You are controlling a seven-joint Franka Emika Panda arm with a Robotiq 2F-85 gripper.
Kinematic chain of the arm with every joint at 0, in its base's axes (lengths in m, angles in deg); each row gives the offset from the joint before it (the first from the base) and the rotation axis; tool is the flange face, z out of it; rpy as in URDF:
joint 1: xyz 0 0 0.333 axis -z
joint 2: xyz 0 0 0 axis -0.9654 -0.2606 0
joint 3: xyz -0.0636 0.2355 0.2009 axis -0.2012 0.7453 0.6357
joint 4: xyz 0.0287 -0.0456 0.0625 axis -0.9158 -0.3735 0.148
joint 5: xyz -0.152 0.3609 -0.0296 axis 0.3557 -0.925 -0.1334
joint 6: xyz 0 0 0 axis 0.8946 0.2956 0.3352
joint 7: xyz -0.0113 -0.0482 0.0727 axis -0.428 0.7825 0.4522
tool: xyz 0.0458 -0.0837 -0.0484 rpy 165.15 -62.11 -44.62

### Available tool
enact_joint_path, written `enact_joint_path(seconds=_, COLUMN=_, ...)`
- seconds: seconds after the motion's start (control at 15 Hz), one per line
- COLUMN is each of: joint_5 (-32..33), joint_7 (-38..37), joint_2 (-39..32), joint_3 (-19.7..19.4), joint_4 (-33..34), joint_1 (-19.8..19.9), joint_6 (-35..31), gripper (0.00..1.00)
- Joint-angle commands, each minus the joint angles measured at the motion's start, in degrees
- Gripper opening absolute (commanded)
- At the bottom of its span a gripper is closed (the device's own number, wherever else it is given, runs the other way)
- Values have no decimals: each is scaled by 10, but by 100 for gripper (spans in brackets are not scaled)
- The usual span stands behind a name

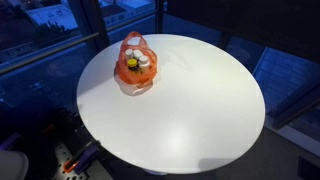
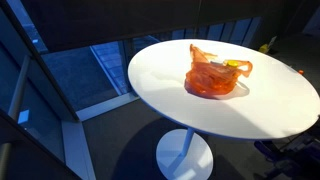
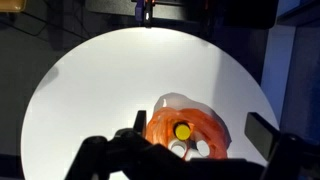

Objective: Remove the brown bottle from the plastic

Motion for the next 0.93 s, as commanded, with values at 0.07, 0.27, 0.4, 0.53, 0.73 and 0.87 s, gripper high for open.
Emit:
enact_joint_path(seconds=0.07, joint_5=0, joint_7=-1, joint_2=0, joint_3=-3, joint_4=2, joint_1=-2, joint_6=1, gripper=100)
enact_joint_path(seconds=0.27, joint_5=0, joint_7=-1, joint_2=1, joint_3=-3, joint_4=2, joint_1=-2, joint_6=1, gripper=100)
enact_joint_path(seconds=0.4, joint_5=-1, joint_7=-4, joint_2=-5, joint_3=-1, joint_4=7, joint_1=-3, joint_6=3, gripper=100)
enact_joint_path(seconds=0.53, joint_5=1, joint_7=-13, joint_2=-25, joint_3=6, joint_4=25, joint_1=-7, joint_6=4, gripper=100)
enact_joint_path(seconds=0.73, joint_5=3, joint_7=-24, joint_2=-60, joint_3=17, joint_4=52, joint_1=-13, joint_6=-1, gripper=100)
enact_joint_path(seconds=0.87, joint_5=1, joint_7=-34, joint_2=-86, joint_3=23, joint_4=69, joint_1=-18, joint_6=-14, gripper=100)
